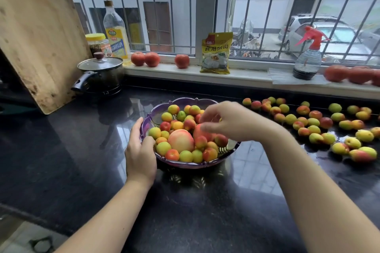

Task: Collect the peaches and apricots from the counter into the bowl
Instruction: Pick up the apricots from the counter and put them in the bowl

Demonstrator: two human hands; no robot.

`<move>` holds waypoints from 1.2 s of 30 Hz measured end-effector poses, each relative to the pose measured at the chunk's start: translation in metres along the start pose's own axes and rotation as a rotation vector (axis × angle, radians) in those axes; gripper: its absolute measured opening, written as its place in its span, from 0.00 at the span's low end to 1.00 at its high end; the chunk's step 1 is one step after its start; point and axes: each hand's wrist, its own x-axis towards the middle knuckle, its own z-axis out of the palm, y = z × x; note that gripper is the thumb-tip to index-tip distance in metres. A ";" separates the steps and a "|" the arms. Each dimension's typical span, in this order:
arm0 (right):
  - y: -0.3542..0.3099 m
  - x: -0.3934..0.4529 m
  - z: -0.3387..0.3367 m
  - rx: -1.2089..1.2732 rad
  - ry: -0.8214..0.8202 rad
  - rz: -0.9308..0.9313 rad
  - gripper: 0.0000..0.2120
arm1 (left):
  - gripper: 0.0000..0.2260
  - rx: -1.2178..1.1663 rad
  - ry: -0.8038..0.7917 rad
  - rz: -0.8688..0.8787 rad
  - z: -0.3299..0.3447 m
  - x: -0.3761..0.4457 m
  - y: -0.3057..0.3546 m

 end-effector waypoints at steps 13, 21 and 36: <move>0.148 0.021 0.045 -0.095 0.573 0.607 0.16 | 0.31 0.019 -0.007 -0.010 0.001 -0.001 0.000; 0.149 0.067 0.039 -0.415 0.392 0.478 0.23 | 0.30 0.012 -0.008 -0.023 0.000 0.001 -0.003; 0.160 0.069 0.047 -0.385 0.554 0.533 0.15 | 0.30 0.036 -0.006 -0.008 0.001 0.001 -0.004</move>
